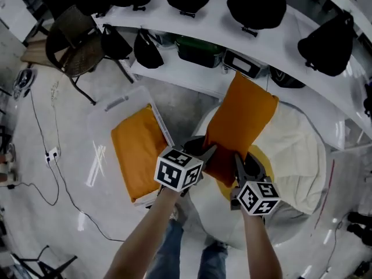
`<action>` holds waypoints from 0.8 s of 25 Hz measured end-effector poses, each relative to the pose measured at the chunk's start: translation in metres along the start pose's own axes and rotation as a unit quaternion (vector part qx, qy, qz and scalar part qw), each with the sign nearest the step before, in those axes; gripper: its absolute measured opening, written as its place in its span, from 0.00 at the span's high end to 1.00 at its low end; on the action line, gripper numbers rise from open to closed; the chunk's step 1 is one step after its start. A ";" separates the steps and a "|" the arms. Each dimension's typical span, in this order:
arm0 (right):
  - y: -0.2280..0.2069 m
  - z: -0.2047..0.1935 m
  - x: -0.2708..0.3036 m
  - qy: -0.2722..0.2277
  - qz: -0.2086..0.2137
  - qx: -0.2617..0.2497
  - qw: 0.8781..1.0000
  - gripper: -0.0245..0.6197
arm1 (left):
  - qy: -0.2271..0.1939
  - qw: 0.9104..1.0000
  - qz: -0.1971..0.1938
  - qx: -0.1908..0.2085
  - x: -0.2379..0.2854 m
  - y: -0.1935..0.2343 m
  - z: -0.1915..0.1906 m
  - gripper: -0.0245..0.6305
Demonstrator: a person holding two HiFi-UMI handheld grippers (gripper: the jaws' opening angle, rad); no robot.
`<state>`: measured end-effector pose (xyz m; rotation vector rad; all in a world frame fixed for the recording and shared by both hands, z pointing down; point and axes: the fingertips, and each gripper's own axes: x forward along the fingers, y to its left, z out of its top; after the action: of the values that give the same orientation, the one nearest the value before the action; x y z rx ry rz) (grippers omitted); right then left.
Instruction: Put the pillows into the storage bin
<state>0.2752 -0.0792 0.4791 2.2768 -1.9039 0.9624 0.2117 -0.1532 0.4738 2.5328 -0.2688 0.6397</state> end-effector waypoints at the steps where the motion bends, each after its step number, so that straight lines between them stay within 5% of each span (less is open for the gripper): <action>1: 0.021 0.003 0.006 0.004 0.013 -0.011 1.000 0.77 | -0.010 1.000 0.011 -0.010 -0.020 0.011 0.001 0.73; 6: 0.128 -0.008 0.049 0.033 0.087 -0.067 0.993 0.77 | -0.057 0.993 0.076 -0.071 -0.118 0.082 -0.015 0.73; 12: 0.246 -0.064 0.110 0.087 0.172 -0.111 0.975 0.77 | -0.094 0.973 0.161 -0.136 -0.220 0.171 -0.070 0.73; 20: 0.304 -0.203 0.181 0.177 0.227 -0.155 0.945 0.77 | -0.097 0.939 0.254 -0.210 -0.259 0.260 -0.206 0.73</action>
<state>-0.0748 -0.2374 0.6176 1.4129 -2.2512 0.9370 -0.1730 -0.2499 0.6148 2.1080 -1.0378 0.4476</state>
